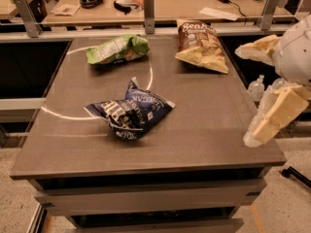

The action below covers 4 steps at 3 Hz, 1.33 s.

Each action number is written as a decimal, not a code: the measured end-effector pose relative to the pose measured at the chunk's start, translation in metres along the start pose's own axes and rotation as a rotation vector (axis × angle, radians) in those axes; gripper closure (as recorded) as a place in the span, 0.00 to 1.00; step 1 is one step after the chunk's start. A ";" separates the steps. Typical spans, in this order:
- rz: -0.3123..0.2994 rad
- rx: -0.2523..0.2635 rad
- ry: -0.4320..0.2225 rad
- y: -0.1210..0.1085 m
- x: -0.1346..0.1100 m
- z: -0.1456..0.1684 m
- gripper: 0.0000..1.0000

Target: Pick blue chip bag

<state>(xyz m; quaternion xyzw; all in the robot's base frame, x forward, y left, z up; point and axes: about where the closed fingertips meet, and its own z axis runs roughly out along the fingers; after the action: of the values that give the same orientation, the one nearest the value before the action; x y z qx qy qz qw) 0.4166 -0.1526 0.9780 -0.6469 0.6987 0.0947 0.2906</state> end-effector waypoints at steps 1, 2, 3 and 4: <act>-0.032 -0.003 -0.099 0.006 -0.021 0.015 0.00; -0.063 0.035 -0.160 0.010 -0.036 0.035 0.00; -0.090 0.104 -0.191 0.005 -0.047 0.064 0.00; -0.135 0.163 -0.269 -0.012 -0.092 0.112 0.00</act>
Offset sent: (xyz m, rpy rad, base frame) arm 0.0126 0.0762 -0.0320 0.2043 -0.1661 0.0721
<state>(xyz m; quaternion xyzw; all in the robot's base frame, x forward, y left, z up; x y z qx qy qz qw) 0.4590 -0.0187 0.9381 -0.6479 0.6139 0.1040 0.4387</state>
